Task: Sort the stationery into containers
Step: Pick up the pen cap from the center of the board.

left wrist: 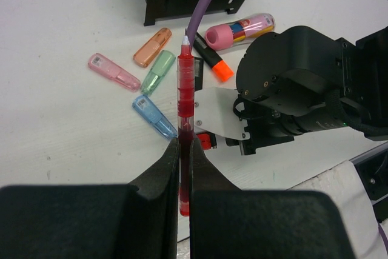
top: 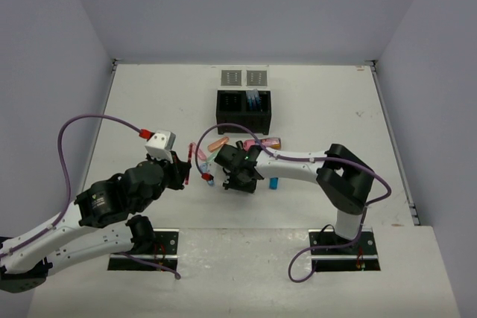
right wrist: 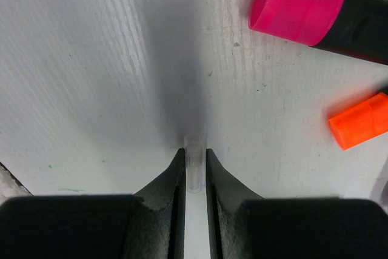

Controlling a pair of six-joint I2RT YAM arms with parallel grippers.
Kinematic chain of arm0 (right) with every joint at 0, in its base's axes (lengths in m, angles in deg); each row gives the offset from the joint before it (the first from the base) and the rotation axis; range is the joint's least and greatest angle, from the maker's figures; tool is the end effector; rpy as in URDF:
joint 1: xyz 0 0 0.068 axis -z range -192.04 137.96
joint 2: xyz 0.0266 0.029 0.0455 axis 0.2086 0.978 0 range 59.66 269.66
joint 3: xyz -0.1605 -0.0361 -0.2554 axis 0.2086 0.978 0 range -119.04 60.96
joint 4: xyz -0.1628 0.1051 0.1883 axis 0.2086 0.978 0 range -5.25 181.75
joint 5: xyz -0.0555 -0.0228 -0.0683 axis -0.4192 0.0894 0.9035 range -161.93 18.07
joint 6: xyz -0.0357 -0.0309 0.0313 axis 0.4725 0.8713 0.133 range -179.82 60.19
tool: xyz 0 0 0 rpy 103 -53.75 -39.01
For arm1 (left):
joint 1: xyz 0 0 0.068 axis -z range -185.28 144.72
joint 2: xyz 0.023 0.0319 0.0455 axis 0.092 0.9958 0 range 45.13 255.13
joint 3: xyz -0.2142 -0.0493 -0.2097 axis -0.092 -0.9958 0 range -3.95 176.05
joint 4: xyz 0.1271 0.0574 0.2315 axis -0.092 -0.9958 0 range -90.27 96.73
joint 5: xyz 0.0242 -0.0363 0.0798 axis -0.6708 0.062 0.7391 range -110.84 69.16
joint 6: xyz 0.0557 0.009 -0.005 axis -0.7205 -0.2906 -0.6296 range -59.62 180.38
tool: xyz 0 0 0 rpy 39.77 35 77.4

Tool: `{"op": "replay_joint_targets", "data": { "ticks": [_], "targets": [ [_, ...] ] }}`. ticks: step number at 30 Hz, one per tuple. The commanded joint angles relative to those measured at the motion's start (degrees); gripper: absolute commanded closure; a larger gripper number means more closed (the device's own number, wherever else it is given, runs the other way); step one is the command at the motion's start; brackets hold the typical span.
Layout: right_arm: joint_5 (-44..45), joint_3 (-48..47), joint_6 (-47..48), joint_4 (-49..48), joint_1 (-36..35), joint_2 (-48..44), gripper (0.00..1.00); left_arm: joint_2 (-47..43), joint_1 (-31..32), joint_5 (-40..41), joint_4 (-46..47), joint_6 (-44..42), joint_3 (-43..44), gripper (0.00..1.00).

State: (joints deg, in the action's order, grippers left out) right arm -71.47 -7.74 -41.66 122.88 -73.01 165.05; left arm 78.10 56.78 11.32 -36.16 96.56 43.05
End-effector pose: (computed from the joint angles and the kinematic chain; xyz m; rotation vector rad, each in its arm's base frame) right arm 0.1788 0.3217 0.1853 -1.8390 2.2282 0.1298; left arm 0.0646 -0.0768 0.3425 0.1161 2.0263 -0.5161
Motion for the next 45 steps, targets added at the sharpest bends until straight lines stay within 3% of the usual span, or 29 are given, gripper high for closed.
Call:
{"op": "replay_joint_targets", "data": {
  "ticks": [1, 6, 10, 16, 17, 18, 22, 25, 26, 27, 28, 29, 32, 35, 38, 45],
  "targets": [
    [-0.10, -0.12, 8.00, 2.75, -0.09, -0.01, 0.91, 0.05, 0.05, -0.13, 2.29, -2.19, -0.36, 1.00],
    [1.13, 2.07, 8.57, 0.57, -0.03, -1.56, 0.83, -0.28, -0.01, -0.33, 2.64, -2.51, -0.51, 1.00],
    [-1.80, 1.84, 7.79, -1.72, 0.07, -4.88, 0.57, 0.24, 0.07, -1.12, 2.99, -3.04, -0.59, 1.00],
    [-2.04, 1.18, 6.51, -2.44, 1.54, -9.34, 0.52, -0.21, -0.01, -1.48, 3.28, -3.16, -0.60, 1.00],
    [-2.04, 1.10, 5.96, -2.44, 1.92, -10.43, 0.37, -0.32, -0.01, -1.48, 3.34, -3.24, -0.60, 1.00],
    [-2.11, 1.03, 5.07, -2.44, 2.50, -11.92, 0.02, -0.49, -0.01, -1.50, 3.34, -3.29, -0.61, 1.00],
    [0.69, 1.44, -3.03, -4.27, 3.82, -20.32, 0.01, -1.09, -0.01, -1.02, 3.18, -3.15, -0.60, 1.00],
    [22.14, 2.34, -28.71, -8.96, 3.84, -27.45, 0.01, -2.26, -0.01, -0.01, 2.85, -2.66, -0.60, 1.00],
    [28.68, 4.73, -45.59, -8.73, 3.78, -30.07, 0.01, -2.56, -0.01, 0.16, 2.88, -2.55, -0.60, 1.00],
    [33.43, 5.77, -52.01, -8.42, 3.75, -32.84, 0.01, -2.71, -0.01, 0.25, 2.90, -2.52, -0.60, 1.00],
    [36.34, 10.25, -67.65, -6.97, 3.80, -38.04, 0.01, -2.74, -0.01, 0.32, 2.90, -2.47, -0.60, 1.00],
    [37.93, 15.77, -84.81, -5.79, 3.84, -43.16, 0.01, -2.57, -0.01, 0.31, 2.88, -2.40, -0.63, 1.00],
    [37.58, 23.60, -103.24, -5.10, 3.84, -47.93, 0.05, -1.36, -0.01, 0.10, 2.73, -2.43, -0.51, 1.00],
    [33.82, 17.37, -131.29, 17.22, 3.78, -39.65, 0.01, -0.66, -0.07, -0.07, 2.85, -2.60, -0.51, 1.00],
    [30.88, 9.62, -142.84, 28.84, 3.75, -30.81, 0.01, -0.46, -0.10, -0.07, 2.88, -2.58, -0.53, 1.00],
    [23.01, 4.15, -154.82, 26.39, 3.69, -18.81, 0.03, -0.92, -0.10, -0.31, 2.90, -2.43, -0.71, 1.00]
  ]
}}
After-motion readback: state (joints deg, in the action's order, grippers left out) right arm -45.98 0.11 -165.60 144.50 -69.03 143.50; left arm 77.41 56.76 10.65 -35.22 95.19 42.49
